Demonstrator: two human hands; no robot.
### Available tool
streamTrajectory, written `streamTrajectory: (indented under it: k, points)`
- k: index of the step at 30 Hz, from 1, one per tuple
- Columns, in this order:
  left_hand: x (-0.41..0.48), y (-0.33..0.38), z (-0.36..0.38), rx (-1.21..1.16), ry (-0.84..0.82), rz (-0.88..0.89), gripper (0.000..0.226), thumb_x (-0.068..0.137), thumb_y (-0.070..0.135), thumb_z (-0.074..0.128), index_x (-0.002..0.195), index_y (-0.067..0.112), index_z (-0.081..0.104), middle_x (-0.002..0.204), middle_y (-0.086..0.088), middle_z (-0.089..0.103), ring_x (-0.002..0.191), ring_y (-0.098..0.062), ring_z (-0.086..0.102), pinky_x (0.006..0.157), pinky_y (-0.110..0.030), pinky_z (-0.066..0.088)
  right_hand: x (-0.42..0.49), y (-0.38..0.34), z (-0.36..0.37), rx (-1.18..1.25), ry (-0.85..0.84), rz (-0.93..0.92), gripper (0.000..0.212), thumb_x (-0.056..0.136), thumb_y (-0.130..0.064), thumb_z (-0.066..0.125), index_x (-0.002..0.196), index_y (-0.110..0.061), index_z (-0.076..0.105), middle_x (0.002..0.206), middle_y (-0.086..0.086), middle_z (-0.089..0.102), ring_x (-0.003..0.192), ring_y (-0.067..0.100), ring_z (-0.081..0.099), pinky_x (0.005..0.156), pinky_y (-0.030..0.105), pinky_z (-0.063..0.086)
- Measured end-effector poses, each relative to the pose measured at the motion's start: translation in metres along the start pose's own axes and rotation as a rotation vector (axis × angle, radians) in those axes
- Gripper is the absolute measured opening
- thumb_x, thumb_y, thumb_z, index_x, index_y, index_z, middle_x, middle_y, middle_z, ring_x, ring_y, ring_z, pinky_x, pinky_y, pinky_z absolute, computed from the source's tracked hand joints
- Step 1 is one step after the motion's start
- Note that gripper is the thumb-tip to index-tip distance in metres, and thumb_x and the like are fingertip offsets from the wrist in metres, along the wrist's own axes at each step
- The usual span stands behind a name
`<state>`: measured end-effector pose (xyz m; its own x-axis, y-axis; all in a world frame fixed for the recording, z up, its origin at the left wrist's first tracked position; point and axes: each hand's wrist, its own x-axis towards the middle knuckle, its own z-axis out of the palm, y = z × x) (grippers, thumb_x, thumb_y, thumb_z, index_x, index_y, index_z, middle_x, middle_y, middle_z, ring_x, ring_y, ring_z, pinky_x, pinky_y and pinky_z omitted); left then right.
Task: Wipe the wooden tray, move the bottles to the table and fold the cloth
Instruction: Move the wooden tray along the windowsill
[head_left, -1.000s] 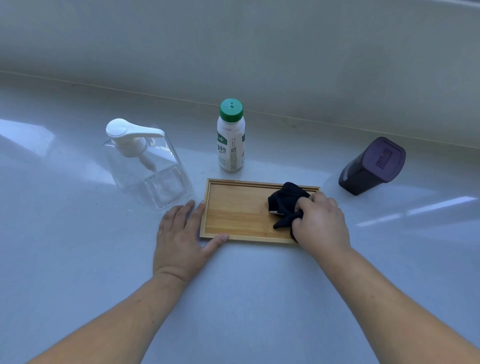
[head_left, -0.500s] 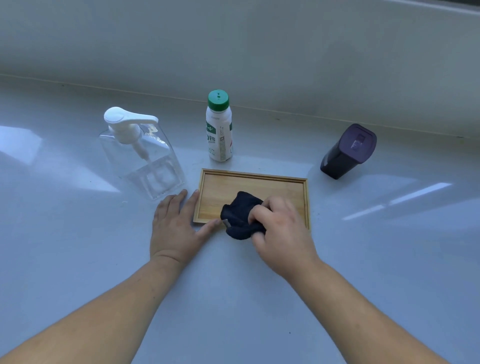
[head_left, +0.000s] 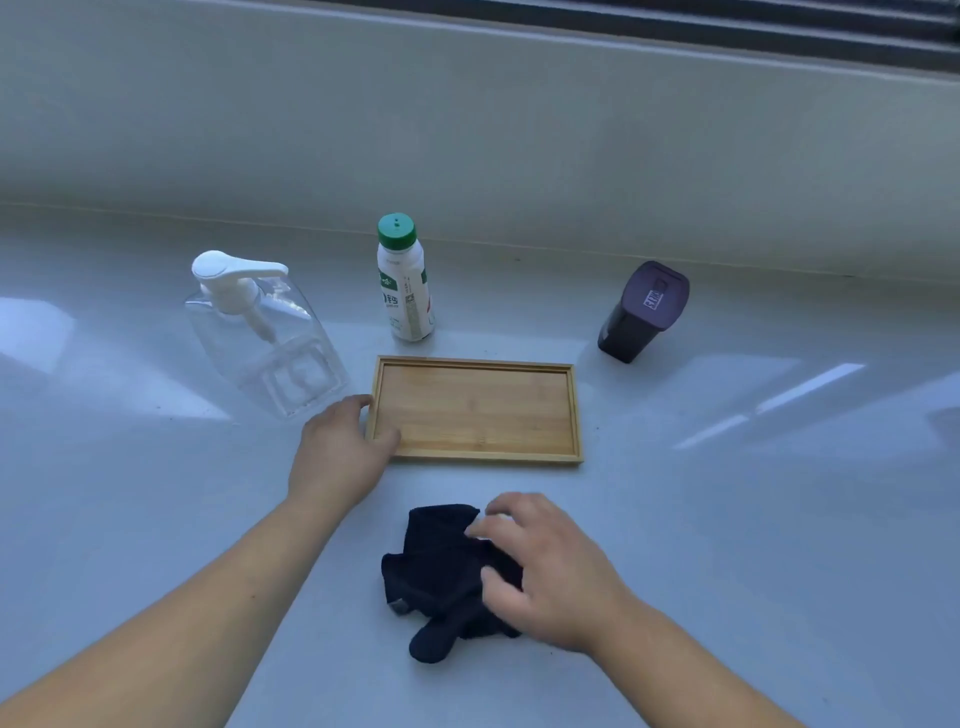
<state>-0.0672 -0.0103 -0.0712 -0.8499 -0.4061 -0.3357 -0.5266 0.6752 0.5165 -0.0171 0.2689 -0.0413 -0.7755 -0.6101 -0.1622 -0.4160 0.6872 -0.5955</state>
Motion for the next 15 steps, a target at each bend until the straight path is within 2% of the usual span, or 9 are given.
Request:
streamTrajectory:
  k: [2,4,6,7,9,10,11,13,15]
  points:
    - [0.002,0.013,-0.003,-0.176,-0.019,-0.089,0.061,0.092,0.052,0.061,0.148,0.03,0.048,0.146,-0.003,0.057,0.121,-0.023,0.054,0.087,-0.038,0.044,0.018,0.021,-0.027,0.196,0.188,0.31,0.045,0.092,-0.054,0.052,0.134,-0.039,0.055,0.132,-0.024,0.048,0.126,0.001,0.045,0.1,0.016,0.034]
    - [0.004,0.026,-0.004,-0.395,-0.041,-0.197,0.062,0.094,0.053,0.06,0.15,0.031,0.046,0.153,0.0,0.052,0.112,-0.019,0.053,0.089,-0.037,0.042,0.041,0.043,-0.057,0.542,0.339,0.654,0.049,0.096,-0.056,0.052,0.14,-0.035,0.049,0.134,-0.016,0.05,0.125,0.009,0.049,0.1,0.03,0.042]
    - [0.007,0.036,-0.006,-0.541,-0.047,-0.301,0.068,0.095,0.055,0.06,0.154,0.027,0.043,0.157,-0.001,0.048,0.119,-0.022,0.052,0.094,-0.038,0.039,0.062,0.06,-0.08,0.914,0.377,0.86,0.045,0.096,-0.056,0.051,0.134,-0.031,0.049,0.121,-0.005,0.058,0.108,0.019,0.058,0.092,0.036,0.049]
    - [0.009,0.039,-0.007,-0.56,-0.061,-0.337,0.07,0.095,0.056,0.059,0.155,0.024,0.043,0.157,-0.002,0.047,0.126,-0.026,0.051,0.097,-0.039,0.039,0.071,0.064,-0.087,1.066,0.366,0.908,0.04,0.095,-0.056,0.05,0.125,-0.029,0.051,0.116,0.005,0.061,0.102,0.026,0.063,0.088,0.038,0.054]
    - [0.013,0.044,-0.008,-0.598,-0.096,-0.404,0.072,0.094,0.06,0.059,0.154,0.021,0.047,0.155,-0.003,0.049,0.134,-0.032,0.049,0.107,-0.043,0.04,0.083,0.067,-0.096,1.204,0.323,0.942,0.027,0.097,-0.053,0.049,0.101,-0.028,0.057,0.137,0.031,0.055,0.114,0.047,0.067,0.096,0.053,0.058]
    - [0.015,0.046,-0.009,-0.635,-0.11,-0.432,0.071,0.093,0.061,0.059,0.151,0.02,0.05,0.152,-0.004,0.052,0.134,-0.033,0.05,0.113,-0.046,0.04,0.087,0.068,-0.098,1.211,0.294,0.952,0.026,0.097,-0.054,0.05,0.092,-0.029,0.056,0.142,0.03,0.053,0.115,0.048,0.068,0.098,0.058,0.056]
    - [0.015,0.049,-0.01,-0.675,-0.117,-0.455,0.071,0.091,0.062,0.06,0.148,0.019,0.053,0.15,-0.005,0.055,0.134,-0.033,0.052,0.116,-0.05,0.038,0.091,0.07,-0.1,1.21,0.262,0.962,0.027,0.095,-0.057,0.051,0.09,-0.031,0.056,0.137,0.026,0.059,0.106,0.043,0.073,0.094,0.058,0.058]
    - [0.015,0.053,-0.012,-0.72,-0.117,-0.488,0.076,0.087,0.065,0.064,0.146,0.019,0.053,0.149,-0.004,0.055,0.135,-0.033,0.051,0.119,-0.052,0.036,0.097,0.073,-0.101,1.228,0.206,0.997,0.037,0.09,-0.065,0.054,0.102,-0.03,0.056,0.119,0.015,0.071,0.088,0.032,0.078,0.072,0.047,0.066]
    - [0.013,0.055,-0.014,-0.746,-0.109,-0.504,0.081,0.08,0.067,0.067,0.146,0.02,0.054,0.15,-0.004,0.055,0.137,-0.032,0.05,0.12,-0.051,0.035,0.102,0.079,-0.102,1.226,0.17,1.027,0.057,0.085,-0.07,0.056,0.115,-0.023,0.059,0.103,0.004,0.073,0.079,0.026,0.076,0.063,0.035,0.059]
